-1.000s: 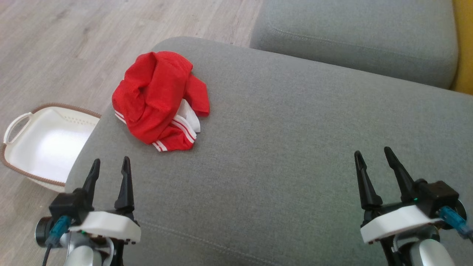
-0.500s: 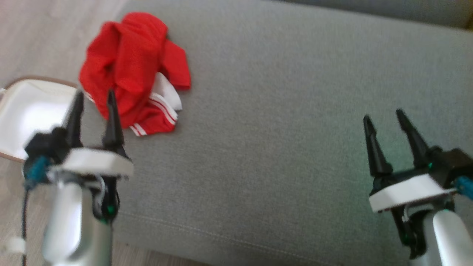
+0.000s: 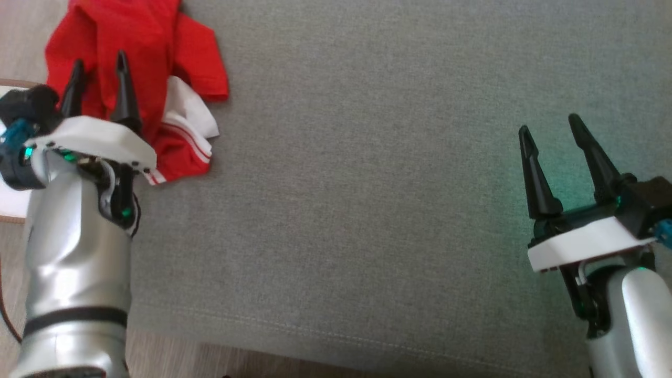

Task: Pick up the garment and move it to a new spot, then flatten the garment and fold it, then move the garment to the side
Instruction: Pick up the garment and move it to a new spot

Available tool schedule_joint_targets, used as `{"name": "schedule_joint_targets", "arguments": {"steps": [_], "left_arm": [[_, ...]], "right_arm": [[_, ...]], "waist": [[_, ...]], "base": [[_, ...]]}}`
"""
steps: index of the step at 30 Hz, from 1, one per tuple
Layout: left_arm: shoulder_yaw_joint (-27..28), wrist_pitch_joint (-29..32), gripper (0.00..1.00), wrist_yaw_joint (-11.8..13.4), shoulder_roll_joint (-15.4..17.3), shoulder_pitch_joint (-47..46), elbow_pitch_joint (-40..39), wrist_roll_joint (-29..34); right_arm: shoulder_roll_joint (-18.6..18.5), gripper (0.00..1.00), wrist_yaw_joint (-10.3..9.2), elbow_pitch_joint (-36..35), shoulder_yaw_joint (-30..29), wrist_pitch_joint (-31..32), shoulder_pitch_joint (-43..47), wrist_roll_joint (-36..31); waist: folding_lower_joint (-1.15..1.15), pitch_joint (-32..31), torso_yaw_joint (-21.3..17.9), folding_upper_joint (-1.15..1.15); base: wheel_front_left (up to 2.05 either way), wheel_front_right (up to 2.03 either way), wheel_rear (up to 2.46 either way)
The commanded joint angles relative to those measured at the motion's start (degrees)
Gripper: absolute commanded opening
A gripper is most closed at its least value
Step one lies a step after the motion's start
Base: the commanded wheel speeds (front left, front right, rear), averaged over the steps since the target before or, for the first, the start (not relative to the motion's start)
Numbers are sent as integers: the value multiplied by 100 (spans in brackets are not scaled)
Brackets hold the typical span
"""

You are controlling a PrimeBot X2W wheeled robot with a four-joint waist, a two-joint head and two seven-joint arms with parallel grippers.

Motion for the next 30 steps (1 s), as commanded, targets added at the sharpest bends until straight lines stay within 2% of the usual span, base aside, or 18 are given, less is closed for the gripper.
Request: {"name": "schedule_joint_targets", "arguments": {"steps": [1, 3, 9, 10, 11, 12, 17, 22, 30], "left_arm": [[143, -30, 100, -20, 293, -213, -8, -45], [136, 38, 100, -36, 377, -595, 738, -101], [99, 463, 100, -29, 508, -1161, 1917, -178], [74, 507, 57, -19, 540, -1232, 2039, -161], [53, 492, 19, -13, 574, -1299, 2119, -144], [39, 456, 0, -6, 605, -1355, 2183, -136], [-43, 120, 0, 45, 764, -1543, 2221, -49], [-51, -17, 0, 118, 885, -1606, 1868, -6], [22, -29, 0, 231, 1029, -1167, 225, 146]], "right_arm": [[-74, 100, -5, -229, 158, 30, -153, -20], [-91, 100, -5, -229, 180, 35, -197, -9], [-80, 100, -5, -192, 201, 27, -195, 16], [-76, 100, -5, -188, 205, 26, -191, 20], [-72, 100, -5, -187, 206, 23, -189, 23], [-67, 100, -5, -186, 204, 19, -185, 26], [-33, 100, -5, -146, 165, -5, -150, 25], [30, 100, -5, -47, 144, -70, -86, 43], [127, 100, -5, 158, 128, -226, 48, 95]], "waist": [[0, 50, -41, 0], [0, 102, -66, 0], [0, 145, -119, 0], [0, 148, -125, 0], [0, 152, -130, 0], [0, 152, -133, 0], [0, 84, -106, 0], [0, -132, -55, 0], [0, -726, -106, 0]], "base": [[0, 0, 0], [0, 0, 0], [0, 0, 0], [0, 0, 0], [0, 0, 0], [0, 0, 0], [0, 0, 0], [0, 0, 0], [0, 0, 0]]}}
